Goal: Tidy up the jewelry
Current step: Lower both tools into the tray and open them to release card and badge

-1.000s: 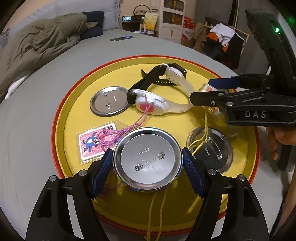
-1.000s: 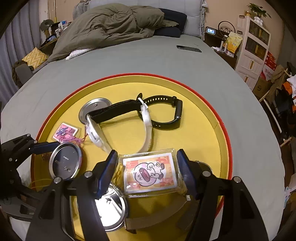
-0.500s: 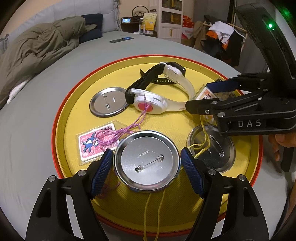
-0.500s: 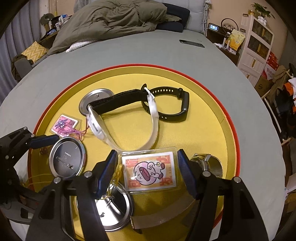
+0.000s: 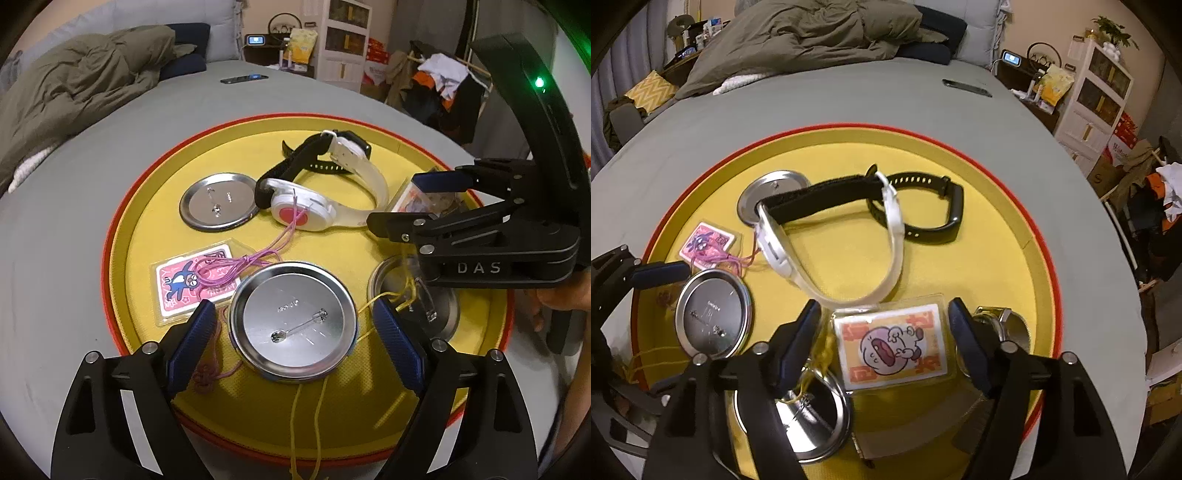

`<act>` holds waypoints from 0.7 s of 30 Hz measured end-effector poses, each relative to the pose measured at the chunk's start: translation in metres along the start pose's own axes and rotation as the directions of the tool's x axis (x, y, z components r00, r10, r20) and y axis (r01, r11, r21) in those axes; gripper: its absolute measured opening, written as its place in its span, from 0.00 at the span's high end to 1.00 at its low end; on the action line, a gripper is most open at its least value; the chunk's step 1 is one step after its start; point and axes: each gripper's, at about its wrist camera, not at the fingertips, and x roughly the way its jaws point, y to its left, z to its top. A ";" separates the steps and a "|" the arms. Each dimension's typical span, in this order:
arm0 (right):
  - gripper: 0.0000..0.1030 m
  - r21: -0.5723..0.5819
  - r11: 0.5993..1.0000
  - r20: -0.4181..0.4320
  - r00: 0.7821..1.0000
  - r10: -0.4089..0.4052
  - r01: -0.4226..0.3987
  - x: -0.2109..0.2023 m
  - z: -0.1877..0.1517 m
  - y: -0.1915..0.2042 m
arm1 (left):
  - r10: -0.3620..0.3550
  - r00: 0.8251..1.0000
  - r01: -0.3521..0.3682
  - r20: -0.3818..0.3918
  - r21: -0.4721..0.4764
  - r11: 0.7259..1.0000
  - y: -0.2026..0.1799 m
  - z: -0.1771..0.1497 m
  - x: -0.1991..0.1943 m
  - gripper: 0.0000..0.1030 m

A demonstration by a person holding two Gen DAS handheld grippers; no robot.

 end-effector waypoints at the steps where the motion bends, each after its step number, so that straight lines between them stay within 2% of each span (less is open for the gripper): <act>1: 0.26 0.005 1.000 0.008 1.000 -0.004 0.004 -0.001 0.000 0.000 | -0.006 1.000 0.006 0.004 -0.004 1.000 0.000 0.000 -0.001 0.17; 2: 0.22 0.015 1.000 0.015 1.000 -0.011 0.011 -0.003 0.001 -0.001 | -0.010 1.000 0.011 0.008 -0.006 1.000 0.000 0.000 -0.003 0.17; 10: 0.21 0.051 0.999 0.051 0.999 -0.004 0.001 -0.012 0.005 -0.007 | -0.036 0.999 0.036 0.040 -0.015 0.999 0.000 0.000 -0.013 0.12; 15: 0.21 0.050 0.999 0.064 0.998 -0.008 0.005 -0.015 0.007 -0.005 | -0.015 0.998 0.016 0.066 -0.018 1.000 -0.001 0.000 -0.018 0.06; 17: 0.15 0.047 0.999 0.068 0.998 -0.016 0.013 -0.017 0.008 -0.003 | -0.021 0.997 0.022 0.077 -0.023 0.999 0.001 0.001 -0.022 0.05; 21: 0.14 0.052 0.999 0.087 0.996 -0.008 0.004 -0.022 0.009 0.000 | -0.014 0.996 0.017 0.093 -0.031 0.999 0.004 0.001 -0.026 0.05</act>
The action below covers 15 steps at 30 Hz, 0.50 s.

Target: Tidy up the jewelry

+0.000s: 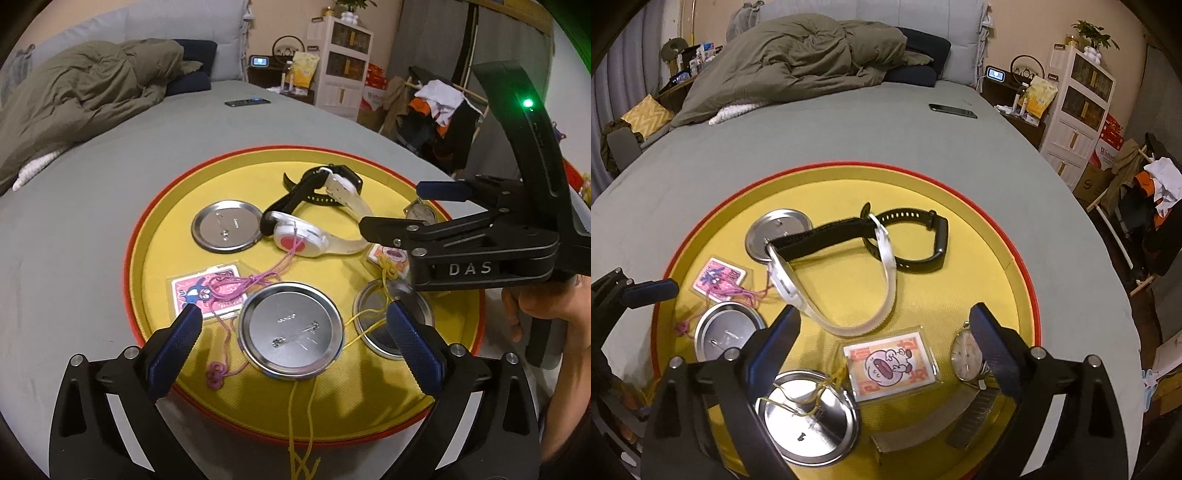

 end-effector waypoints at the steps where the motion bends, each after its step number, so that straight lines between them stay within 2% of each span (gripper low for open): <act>1: 0.14 0.002 1.000 0.004 1.000 -0.001 0.001 -0.001 0.000 0.001 | 0.006 1.000 -0.006 0.004 -0.003 1.000 0.001 0.000 -0.001 0.05; 6: 0.14 0.016 0.999 0.015 0.999 -0.042 0.042 -0.006 0.001 0.001 | -0.005 1.000 0.005 0.011 -0.030 1.000 0.006 -0.001 -0.007 0.05; 11: 0.14 0.020 0.999 0.014 0.999 -0.051 0.051 -0.012 0.004 0.003 | -0.016 0.999 0.018 0.031 -0.043 0.999 0.009 0.000 -0.016 0.05; 15: 0.14 0.025 0.998 -0.008 0.998 -0.061 0.061 -0.019 0.005 0.001 | -0.051 0.998 0.052 0.023 -0.072 0.996 0.014 0.002 -0.021 0.05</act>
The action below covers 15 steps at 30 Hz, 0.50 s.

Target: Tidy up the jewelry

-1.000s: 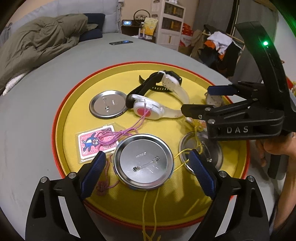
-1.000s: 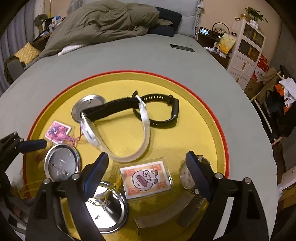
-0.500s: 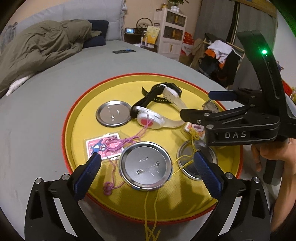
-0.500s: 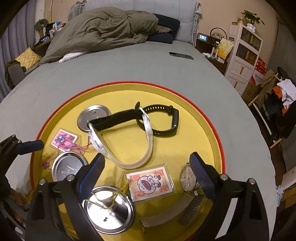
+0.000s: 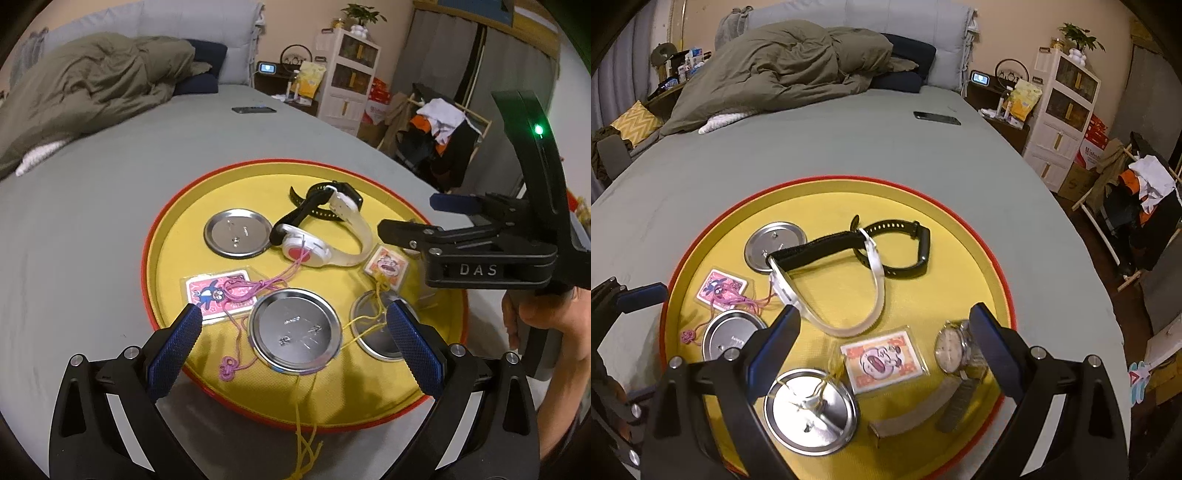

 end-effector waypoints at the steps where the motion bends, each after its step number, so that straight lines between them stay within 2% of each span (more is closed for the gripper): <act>1: 0.14 0.002 1.000 -0.016 1.000 -0.002 0.002 0.000 0.001 -0.001 | -0.014 1.000 0.014 -0.012 -0.011 1.000 0.001 0.003 -0.001 0.05; 5: 0.14 0.044 0.999 -0.089 0.996 0.015 -0.011 -0.008 0.006 -0.011 | -0.107 0.991 0.103 -0.074 -0.053 0.993 0.003 0.023 -0.012 0.05; 7: 0.14 0.070 0.997 -0.122 0.991 0.050 -0.041 -0.013 0.007 -0.016 | -0.117 0.986 0.113 -0.115 -0.037 0.993 -0.002 0.032 -0.014 0.05; 10: 0.14 0.122 0.991 -0.171 0.982 0.084 -0.063 -0.021 0.008 -0.027 | -0.013 0.982 0.020 -0.188 0.034 0.999 -0.017 0.050 -0.011 0.05; 12: 0.14 0.145 0.989 -0.170 0.984 0.059 -0.034 -0.028 0.007 -0.035 | 0.021 0.969 -0.003 -0.246 0.072 0.997 -0.026 0.063 -0.005 0.05; 15: 0.14 0.161 0.987 -0.154 0.988 0.014 0.012 -0.039 0.006 -0.042 | 0.038 0.962 -0.021 -0.270 0.065 0.998 -0.030 0.076 0.004 0.05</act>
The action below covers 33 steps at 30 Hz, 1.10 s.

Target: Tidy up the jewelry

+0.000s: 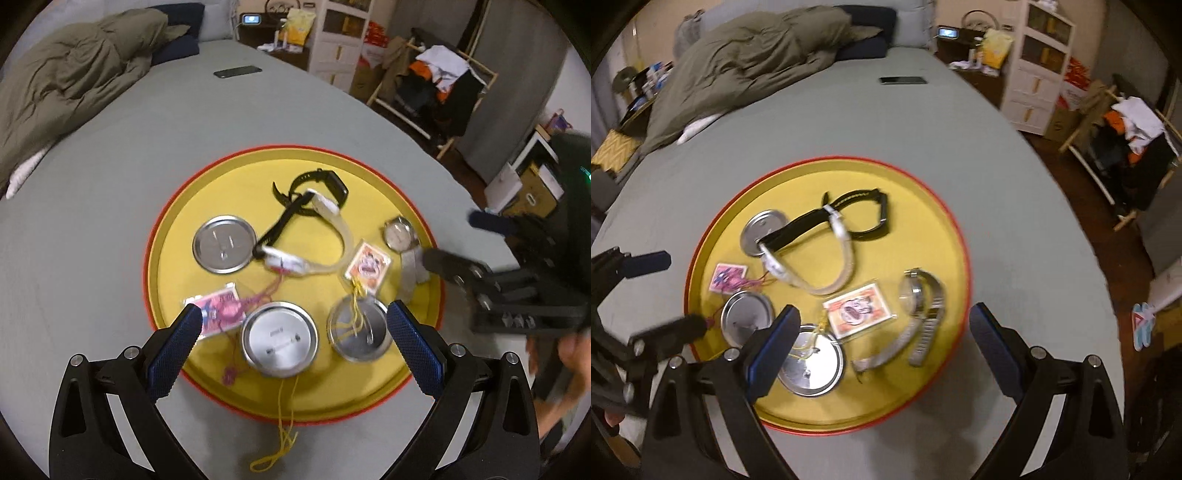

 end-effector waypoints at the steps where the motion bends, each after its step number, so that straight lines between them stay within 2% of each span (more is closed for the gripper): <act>1: 0.14 0.003 1.000 0.000 1.000 -0.008 0.008 -0.002 -0.001 -0.001 | -0.017 1.000 0.017 -0.025 -0.015 1.000 0.000 0.007 0.007 0.05; 3: 0.14 0.002 1.000 -0.002 1.000 -0.022 0.022 -0.001 -0.002 0.000 | 0.008 0.999 -0.009 -0.040 -0.022 1.000 0.002 0.009 0.017 0.05; 5: 0.14 -0.007 0.999 -0.016 0.999 -0.041 0.041 0.003 -0.001 0.003 | 0.092 0.996 -0.092 -0.012 -0.030 0.995 0.005 0.001 0.024 0.05; 7: 0.14 -0.009 1.000 -0.028 0.999 -0.022 0.022 0.007 0.001 0.004 | 0.161 0.987 -0.160 0.024 -0.037 0.986 0.008 -0.010 0.029 0.05; 8: 0.14 -0.013 1.000 -0.030 0.999 -0.023 0.022 0.008 0.002 0.005 | 0.176 0.984 -0.176 0.025 -0.036 0.984 0.012 -0.015 0.033 0.05; 10: 0.14 -0.021 0.999 -0.023 0.999 -0.035 0.034 0.007 0.002 0.008 | 0.177 0.984 -0.177 -0.001 -0.028 0.984 0.017 -0.017 0.036 0.05; 14: 0.14 -0.036 0.999 -0.007 1.000 -0.024 0.024 0.002 0.002 0.017 | 0.109 0.994 -0.107 0.030 -0.063 0.992 0.027 -0.018 0.022 0.05; 19: 0.14 -0.028 0.999 0.013 1.000 -0.022 0.022 -0.002 0.005 0.021 | 0.196 0.980 -0.194 0.047 -0.035 0.980 0.027 -0.019 0.019 0.05; 23: 0.14 -0.016 1.000 0.023 1.000 0.002 -0.002 0.001 0.008 0.018 | 0.186 0.982 -0.184 0.030 -0.062 0.981 0.039 -0.017 0.026 0.05; 28: 0.14 0.038 0.997 0.016 0.998 0.063 -0.063 0.009 0.016 0.010 | 0.160 0.987 -0.159 0.006 -0.086 0.983 0.048 -0.015 0.040 0.05; 33: 0.14 0.080 0.982 0.004 0.985 0.173 -0.172 0.020 0.022 0.013 | 0.158 0.987 -0.156 0.013 -0.083 0.984 0.045 -0.013 0.047 0.05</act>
